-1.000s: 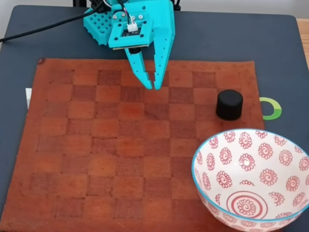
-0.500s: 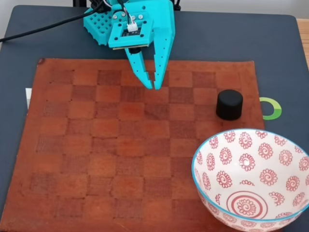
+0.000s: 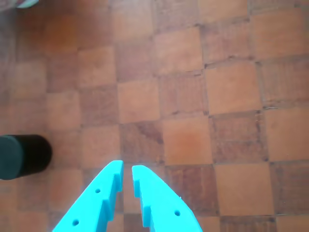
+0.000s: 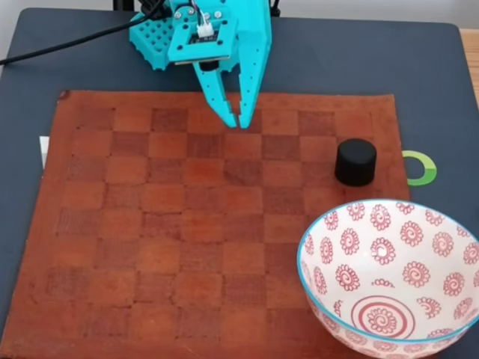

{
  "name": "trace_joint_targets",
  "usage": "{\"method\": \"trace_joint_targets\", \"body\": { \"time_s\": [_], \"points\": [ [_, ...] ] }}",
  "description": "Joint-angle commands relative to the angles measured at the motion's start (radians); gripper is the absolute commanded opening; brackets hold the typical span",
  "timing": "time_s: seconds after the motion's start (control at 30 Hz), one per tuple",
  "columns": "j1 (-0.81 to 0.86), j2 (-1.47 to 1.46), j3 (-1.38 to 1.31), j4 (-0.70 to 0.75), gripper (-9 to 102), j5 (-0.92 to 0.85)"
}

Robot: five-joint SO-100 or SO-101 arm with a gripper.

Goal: Grasp a black cylinder and put it in a bowl.

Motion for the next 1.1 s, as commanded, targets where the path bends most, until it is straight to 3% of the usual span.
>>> {"method": "trace_joint_targets", "body": {
  "time_s": [0.0,0.63,1.07],
  "points": [
    [-0.005,0.049,-0.046,0.003,0,-0.002],
    [-0.002,0.034,-0.238,0.140,0,-0.015],
    [0.025,-0.589,-0.603,0.146,0,-0.097]
  ]
}}
